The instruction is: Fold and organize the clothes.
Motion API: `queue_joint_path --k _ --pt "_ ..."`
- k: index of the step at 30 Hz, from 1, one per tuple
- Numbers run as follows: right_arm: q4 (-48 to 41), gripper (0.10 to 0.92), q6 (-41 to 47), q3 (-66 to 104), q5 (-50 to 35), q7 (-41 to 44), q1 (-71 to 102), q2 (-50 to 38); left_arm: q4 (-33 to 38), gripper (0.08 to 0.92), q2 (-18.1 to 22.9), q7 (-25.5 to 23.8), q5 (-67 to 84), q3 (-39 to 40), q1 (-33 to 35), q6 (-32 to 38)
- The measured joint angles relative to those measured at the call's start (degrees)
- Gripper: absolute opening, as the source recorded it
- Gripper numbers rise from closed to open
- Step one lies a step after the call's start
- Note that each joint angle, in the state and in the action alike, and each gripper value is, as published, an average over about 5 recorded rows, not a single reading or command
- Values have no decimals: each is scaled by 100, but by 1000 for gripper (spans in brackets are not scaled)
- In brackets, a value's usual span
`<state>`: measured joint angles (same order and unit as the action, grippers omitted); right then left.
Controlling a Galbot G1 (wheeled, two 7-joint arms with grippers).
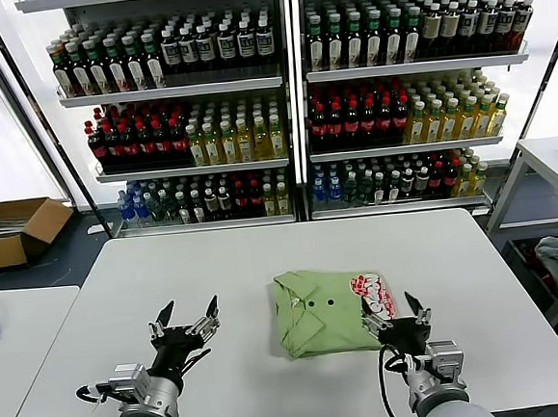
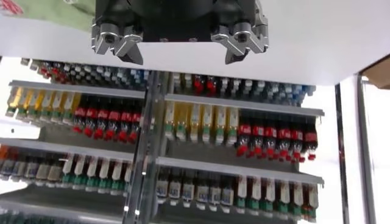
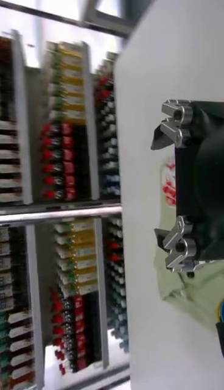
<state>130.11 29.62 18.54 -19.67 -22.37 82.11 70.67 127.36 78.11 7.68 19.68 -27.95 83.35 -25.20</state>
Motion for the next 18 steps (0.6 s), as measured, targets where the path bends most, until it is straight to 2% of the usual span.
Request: queue_joint_path --k 7,18 --pt "-110 823 -189 478 834 92 217 -98 38 823 26 -47 -63 -123 74 256" --pt "-276 823 -309 978 991 18 358 16 -72 823 61 -59 -391 -192 61 619"
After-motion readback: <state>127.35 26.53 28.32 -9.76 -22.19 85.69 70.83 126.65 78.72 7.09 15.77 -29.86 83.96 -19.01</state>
